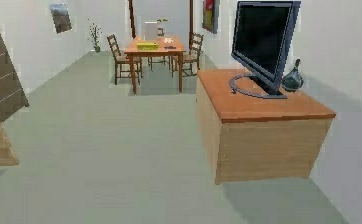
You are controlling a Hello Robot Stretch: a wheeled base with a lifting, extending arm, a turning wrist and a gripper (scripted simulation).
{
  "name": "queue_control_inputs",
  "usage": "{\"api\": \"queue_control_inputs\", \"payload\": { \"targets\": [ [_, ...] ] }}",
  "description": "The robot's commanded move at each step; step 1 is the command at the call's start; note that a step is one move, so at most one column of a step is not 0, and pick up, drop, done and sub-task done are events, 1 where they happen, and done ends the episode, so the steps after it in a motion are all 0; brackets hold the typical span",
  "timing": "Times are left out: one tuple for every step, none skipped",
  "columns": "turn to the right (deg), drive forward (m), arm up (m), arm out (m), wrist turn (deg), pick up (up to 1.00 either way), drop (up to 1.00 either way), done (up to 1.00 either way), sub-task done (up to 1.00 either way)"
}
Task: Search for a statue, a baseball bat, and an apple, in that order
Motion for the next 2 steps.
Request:
{"api": "queue_control_inputs", "payload": {
  "targets": [
    [-45.0, 0.00, 0.00, 0.00, 0.0, 0.00, 0.00, 0.00, 0.00],
    [-27.0, 0.00, 0.00, 0.00, 0.0, 0.00, 0.00, 0.00, 0.00]
  ]
}}
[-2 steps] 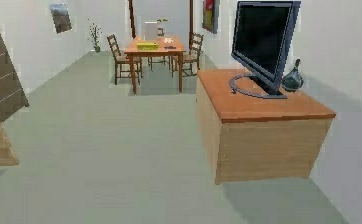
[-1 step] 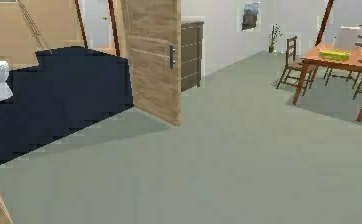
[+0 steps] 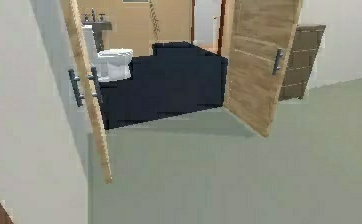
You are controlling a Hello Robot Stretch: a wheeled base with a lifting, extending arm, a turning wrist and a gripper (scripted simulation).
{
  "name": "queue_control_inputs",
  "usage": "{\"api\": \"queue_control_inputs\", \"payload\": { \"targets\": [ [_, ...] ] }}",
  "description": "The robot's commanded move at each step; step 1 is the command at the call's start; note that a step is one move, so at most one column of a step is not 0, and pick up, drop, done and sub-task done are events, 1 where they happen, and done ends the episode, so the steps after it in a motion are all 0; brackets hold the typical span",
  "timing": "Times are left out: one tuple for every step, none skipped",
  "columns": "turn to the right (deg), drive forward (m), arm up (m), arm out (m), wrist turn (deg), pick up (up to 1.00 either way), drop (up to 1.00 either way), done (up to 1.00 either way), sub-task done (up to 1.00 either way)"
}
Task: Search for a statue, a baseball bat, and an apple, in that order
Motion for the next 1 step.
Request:
{"api": "queue_control_inputs", "payload": {
  "targets": [
    [0.0, 1.00, 0.00, 0.00, 0.0, 0.00, 0.00, 0.00, 0.00]
  ]
}}
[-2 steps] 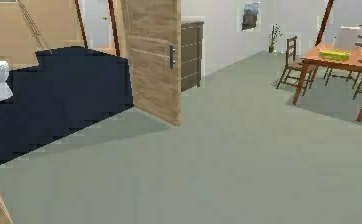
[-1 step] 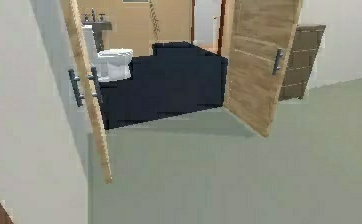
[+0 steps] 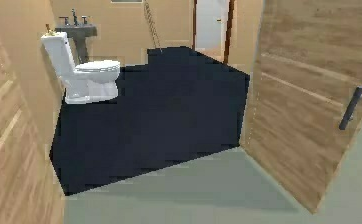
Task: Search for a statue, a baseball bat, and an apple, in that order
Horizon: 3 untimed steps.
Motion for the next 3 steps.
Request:
{"api": "queue_control_inputs", "payload": {
  "targets": [
    [0.0, 1.00, 0.00, 0.00, 0.0, 0.00, 0.00, 0.00, 0.00],
    [0.0, 0.75, 0.00, 0.00, 0.0, 0.00, 0.00, 0.00, 0.00],
    [6.0, 0.00, 0.00, 0.00, 0.0, 0.00, 0.00, 0.00, 0.00]
  ]
}}
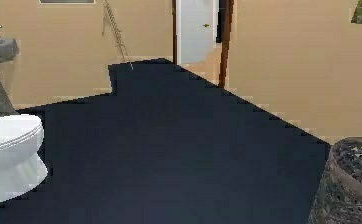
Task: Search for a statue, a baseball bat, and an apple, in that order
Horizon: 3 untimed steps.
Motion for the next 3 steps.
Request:
{"api": "queue_control_inputs", "payload": {
  "targets": [
    [0.0, 1.00, 0.00, 0.00, 0.0, 0.00, 0.00, 0.00, 0.00],
    [3.0, 0.00, 0.00, 0.00, 0.0, 0.00, 0.00, 0.00, 0.00],
    [0.0, 1.00, 0.00, 0.00, 0.0, 0.00, 0.00, 0.00, 0.00]
  ]
}}
